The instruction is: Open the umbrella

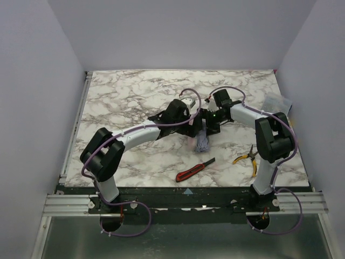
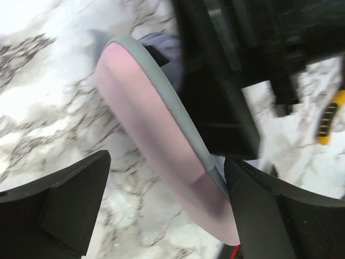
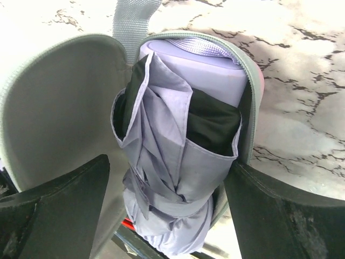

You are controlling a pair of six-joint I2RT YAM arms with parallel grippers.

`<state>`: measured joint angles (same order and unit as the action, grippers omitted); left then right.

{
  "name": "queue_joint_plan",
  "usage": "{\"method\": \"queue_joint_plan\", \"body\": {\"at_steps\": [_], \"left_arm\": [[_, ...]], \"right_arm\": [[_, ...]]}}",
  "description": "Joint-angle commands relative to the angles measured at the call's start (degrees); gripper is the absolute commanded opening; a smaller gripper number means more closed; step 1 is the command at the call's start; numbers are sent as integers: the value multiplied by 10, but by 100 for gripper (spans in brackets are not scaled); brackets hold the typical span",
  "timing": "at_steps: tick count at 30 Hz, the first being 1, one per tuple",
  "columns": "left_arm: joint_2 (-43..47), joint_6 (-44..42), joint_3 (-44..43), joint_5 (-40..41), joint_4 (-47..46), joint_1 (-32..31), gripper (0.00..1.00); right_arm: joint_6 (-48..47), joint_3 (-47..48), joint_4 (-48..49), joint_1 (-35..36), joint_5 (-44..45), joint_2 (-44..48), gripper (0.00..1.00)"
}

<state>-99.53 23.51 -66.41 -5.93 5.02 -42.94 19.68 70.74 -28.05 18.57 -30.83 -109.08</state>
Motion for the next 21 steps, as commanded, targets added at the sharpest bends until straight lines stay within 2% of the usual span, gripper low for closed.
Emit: {"method": "queue_joint_plan", "body": {"at_steps": [1,4,6,12,18,21], "left_arm": [[7,-7,31,61,57,47,83],[11,-18,44,49,60,66,69],[10,-24,46,50,68,72,63],[-2,-37,41,55,84,79,64],[-18,-53,24,75,107,79,64],[-23,-59,18,90,120,80,63]], "right_arm": [[-33,-1,-28,-2,40,4,81],[-41,1,-28,-5,34,0,69],[-46,8,-26,-11,20,-5,58],[-73,36,-19,-20,-65,-28,34],[-67,65,-8,-20,-161,-29,1],[-54,74,4,-23,-199,-19,0]]}}
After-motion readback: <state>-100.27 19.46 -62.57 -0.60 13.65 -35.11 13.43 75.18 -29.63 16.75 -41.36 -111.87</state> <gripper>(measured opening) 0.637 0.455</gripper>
